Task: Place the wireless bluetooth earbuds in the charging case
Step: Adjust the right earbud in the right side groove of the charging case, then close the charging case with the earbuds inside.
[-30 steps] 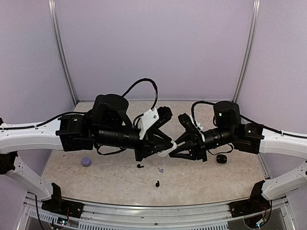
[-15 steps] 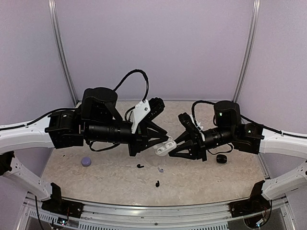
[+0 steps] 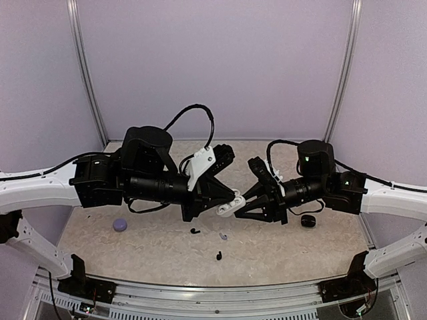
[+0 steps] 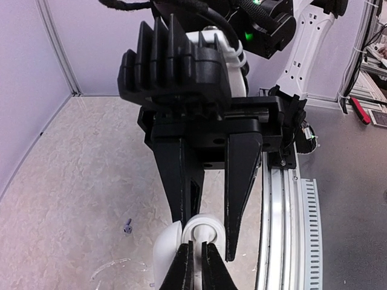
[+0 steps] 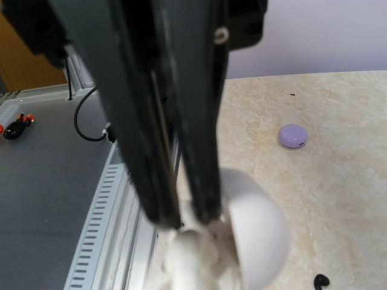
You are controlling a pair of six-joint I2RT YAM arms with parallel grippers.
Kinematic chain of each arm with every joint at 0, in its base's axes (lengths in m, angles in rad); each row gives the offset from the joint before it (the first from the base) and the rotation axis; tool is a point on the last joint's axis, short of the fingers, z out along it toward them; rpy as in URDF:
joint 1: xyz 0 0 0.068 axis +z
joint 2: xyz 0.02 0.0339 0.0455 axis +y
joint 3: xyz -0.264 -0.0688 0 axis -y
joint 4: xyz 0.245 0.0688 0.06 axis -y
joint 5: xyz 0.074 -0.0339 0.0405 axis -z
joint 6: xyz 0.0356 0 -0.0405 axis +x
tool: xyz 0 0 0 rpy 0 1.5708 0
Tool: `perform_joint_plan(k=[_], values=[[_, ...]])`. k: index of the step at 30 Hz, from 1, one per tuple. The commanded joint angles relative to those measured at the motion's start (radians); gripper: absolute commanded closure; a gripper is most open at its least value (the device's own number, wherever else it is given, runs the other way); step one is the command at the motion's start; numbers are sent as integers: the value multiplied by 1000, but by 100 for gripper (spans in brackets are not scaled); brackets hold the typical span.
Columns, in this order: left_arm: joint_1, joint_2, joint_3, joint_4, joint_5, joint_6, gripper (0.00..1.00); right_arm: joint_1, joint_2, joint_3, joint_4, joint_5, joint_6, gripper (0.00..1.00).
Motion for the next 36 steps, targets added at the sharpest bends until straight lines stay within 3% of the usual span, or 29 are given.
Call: perform_joint_plan(k=[1,6,18,23,25,28,32,36], values=[[1,20,22,-5,13,4,93,11,-21,7,26,-4,-5,100],[1,32,21,-16,9,7,100,11,-23,10,28,-5,-3,100],[1,90,29,-66,17,27,100,12,-40,10,43,-8,5,100],[-2,16,11,23,5,39,99,9,-39,-12,39,10,5,100],[-2,-45,-19,79,-5,42,91,8,-41,-17,42,12,9,100],[-1,-132,-51,116,-33,48,71,7,-45,-19,48,25,17,100],[15,-199,-120,138,-71,32,38,4,-42,-16,60,21,26,100],[43,-237,-203,171,-15,-6,4,2,-40,-4,64,12,31,100]])
